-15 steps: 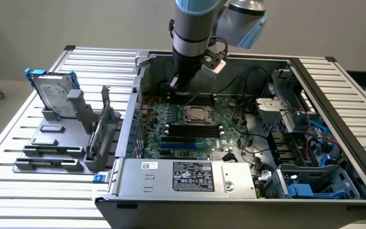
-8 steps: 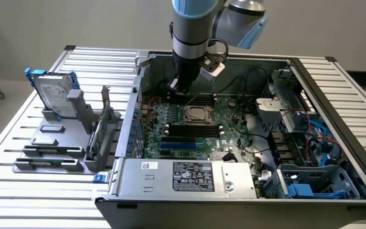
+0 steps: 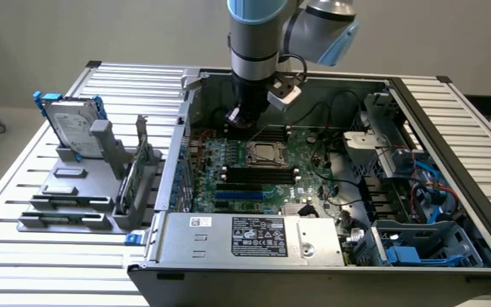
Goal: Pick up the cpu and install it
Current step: 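Install the first cpu locking lever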
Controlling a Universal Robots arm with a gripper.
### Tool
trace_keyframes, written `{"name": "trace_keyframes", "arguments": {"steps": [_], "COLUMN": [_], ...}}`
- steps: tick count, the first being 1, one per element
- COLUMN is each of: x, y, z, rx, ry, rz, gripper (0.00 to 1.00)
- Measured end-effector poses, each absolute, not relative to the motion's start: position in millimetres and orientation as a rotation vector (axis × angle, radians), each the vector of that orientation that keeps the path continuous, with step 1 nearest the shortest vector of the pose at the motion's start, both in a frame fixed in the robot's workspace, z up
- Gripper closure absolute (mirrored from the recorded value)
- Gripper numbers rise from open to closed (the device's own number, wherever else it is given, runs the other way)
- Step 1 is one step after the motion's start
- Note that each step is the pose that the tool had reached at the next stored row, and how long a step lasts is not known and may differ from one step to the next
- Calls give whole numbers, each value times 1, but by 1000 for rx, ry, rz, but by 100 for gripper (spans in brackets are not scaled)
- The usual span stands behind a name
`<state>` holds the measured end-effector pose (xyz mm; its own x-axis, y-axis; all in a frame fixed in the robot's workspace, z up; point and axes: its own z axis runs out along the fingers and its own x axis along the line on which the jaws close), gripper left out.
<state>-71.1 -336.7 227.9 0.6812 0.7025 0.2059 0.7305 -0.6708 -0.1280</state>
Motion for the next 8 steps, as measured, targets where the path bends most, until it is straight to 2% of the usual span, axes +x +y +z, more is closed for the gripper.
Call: {"name": "trace_keyframes", "arguments": {"steps": [8], "x": [-72], "y": [-336], "z": [215], "rx": [-2723], "ry": [-1118], "rz": [-213], "gripper": [89]}}
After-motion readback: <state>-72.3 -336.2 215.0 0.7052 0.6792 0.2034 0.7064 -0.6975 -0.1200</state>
